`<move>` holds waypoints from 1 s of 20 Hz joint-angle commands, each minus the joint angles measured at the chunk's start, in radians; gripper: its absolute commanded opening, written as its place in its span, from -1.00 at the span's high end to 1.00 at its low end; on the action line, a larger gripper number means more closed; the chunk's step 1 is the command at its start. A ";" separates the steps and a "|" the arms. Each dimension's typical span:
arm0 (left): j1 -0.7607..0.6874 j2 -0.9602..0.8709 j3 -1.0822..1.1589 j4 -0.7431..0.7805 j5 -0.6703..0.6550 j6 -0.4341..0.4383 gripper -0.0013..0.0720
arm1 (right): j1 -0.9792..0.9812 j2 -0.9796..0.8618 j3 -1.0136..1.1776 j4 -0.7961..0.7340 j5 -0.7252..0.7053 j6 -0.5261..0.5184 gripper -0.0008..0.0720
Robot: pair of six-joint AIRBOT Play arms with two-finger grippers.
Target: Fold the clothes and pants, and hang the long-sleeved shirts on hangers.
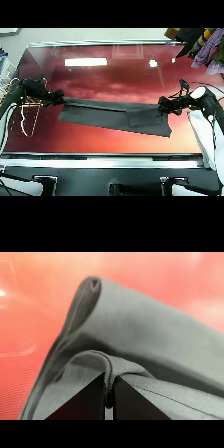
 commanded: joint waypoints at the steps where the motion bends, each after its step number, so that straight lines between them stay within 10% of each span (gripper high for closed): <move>1: -0.021 -0.063 0.016 0.011 -0.036 -0.001 0.93 | 0.001 -0.063 0.008 -0.011 -0.047 -0.001 0.86; 4: -0.037 -0.076 0.016 0.011 -0.056 -0.001 0.64 | 0.001 -0.076 0.008 -0.009 -0.082 0.005 0.85; 7: -0.029 -0.043 0.040 0.022 -0.024 0.000 -0.29 | -0.009 -0.074 0.062 -0.005 0.026 0.044 0.09; 10: -0.003 0.033 0.111 0.093 0.095 -0.001 -0.51 | -0.084 -0.034 0.171 -0.027 0.170 0.008 -0.39; 20: 0.005 0.274 0.140 0.252 0.242 0.000 -0.53 | -0.336 -0.159 0.135 0.107 0.312 -0.248 -0.83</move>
